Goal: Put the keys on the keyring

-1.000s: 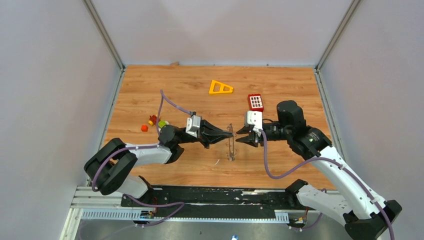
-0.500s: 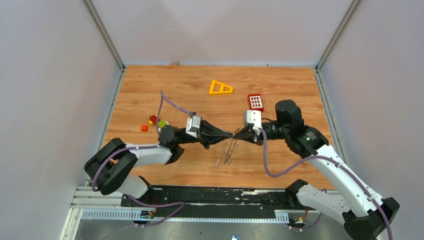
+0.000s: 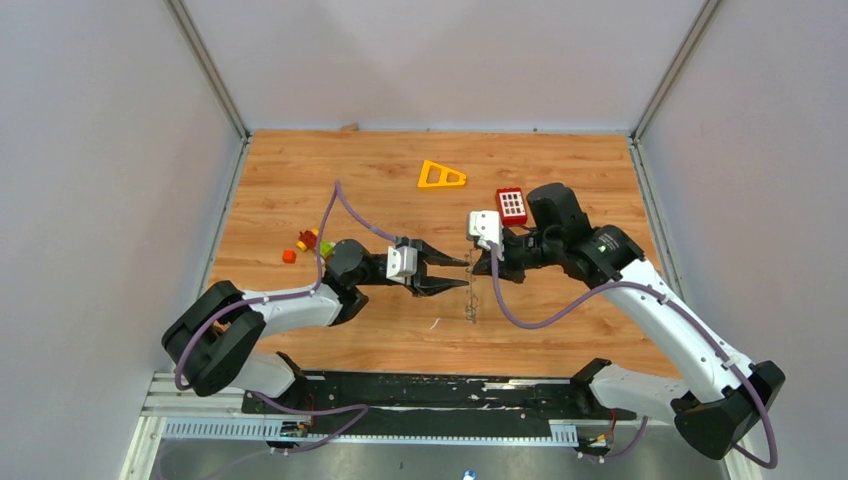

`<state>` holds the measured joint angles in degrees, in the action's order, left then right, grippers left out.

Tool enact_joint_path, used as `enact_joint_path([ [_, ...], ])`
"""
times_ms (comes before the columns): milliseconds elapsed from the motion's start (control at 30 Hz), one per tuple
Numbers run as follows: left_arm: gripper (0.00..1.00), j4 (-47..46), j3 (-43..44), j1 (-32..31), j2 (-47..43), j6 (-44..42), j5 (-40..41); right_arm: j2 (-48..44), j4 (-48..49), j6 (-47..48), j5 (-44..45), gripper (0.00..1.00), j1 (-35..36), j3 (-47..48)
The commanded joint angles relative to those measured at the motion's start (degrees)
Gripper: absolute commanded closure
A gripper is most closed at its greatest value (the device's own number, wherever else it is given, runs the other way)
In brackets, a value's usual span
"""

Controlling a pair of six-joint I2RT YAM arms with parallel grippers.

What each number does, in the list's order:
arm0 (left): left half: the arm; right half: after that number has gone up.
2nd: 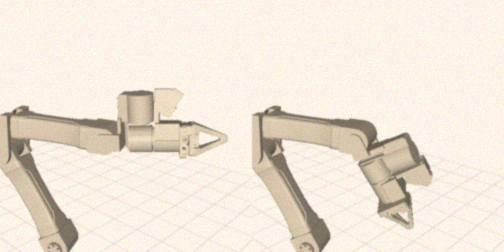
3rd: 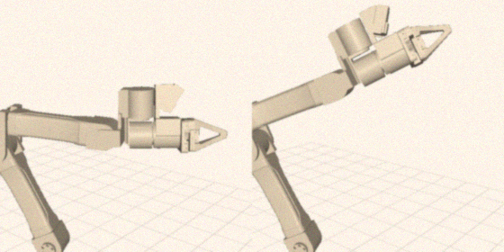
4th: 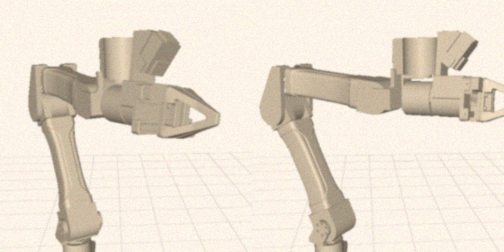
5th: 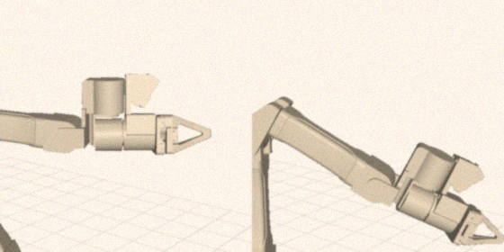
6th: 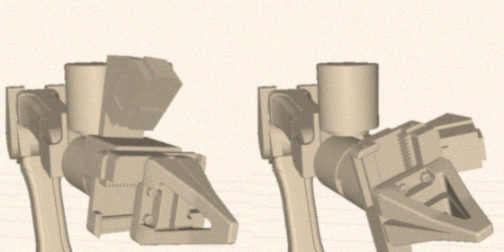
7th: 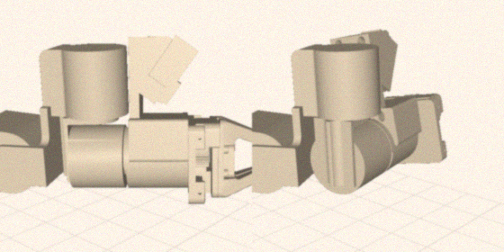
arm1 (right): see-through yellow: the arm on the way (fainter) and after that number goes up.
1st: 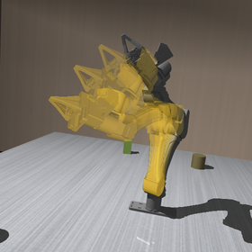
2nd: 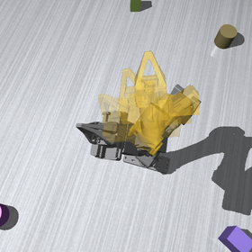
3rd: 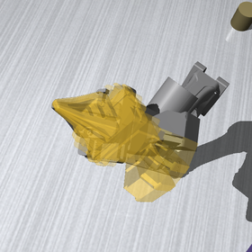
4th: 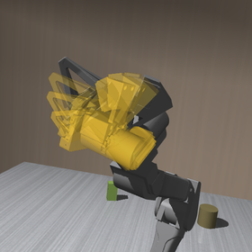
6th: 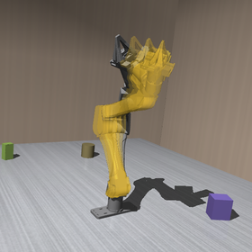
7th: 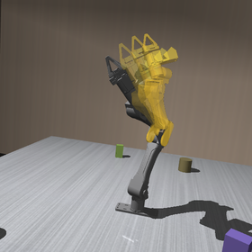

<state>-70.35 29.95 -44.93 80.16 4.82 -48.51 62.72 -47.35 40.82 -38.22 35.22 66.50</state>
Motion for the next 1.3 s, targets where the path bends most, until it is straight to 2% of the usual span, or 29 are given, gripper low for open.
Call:
enact_joint_path([
  [0,0.54,12.28,3.49,-0.24,-1.64,-11.08,-0.45,2.26,-6.17,1.92,5.18,1.00,2.49,5.33],
  [167,0.56,15.75,4.19,-0.17,-2.23,-14.46,0.70,4.91,-8.83,1.02,9.43,1.00,5.37,7.35],
  [433,0.70,15.50,3.68,-0.16,-2.47,-14.99,0.25,7.56,-10.67,-0.04,12.26,1.00,7.01,9.34],
  [767,0.72,10.52,2.79,-0.16,-1.55,-11.67,-0.86,9.15,-10.55,-0.89,13.24,1.00,7.45,9.22],
  [1033,0.87,10.25,2.75,-0.16,-0.87,-11.32,-1.54,8.68,-9.33,-1.39,12.86,1.00,7.48,9.09],
  [1267,0.80,13.26,2.57,-0.16,-1.11,-13.37,-2.30,7.81,-8.75,-1.62,13.17,1.00,7.40,8.74],
])
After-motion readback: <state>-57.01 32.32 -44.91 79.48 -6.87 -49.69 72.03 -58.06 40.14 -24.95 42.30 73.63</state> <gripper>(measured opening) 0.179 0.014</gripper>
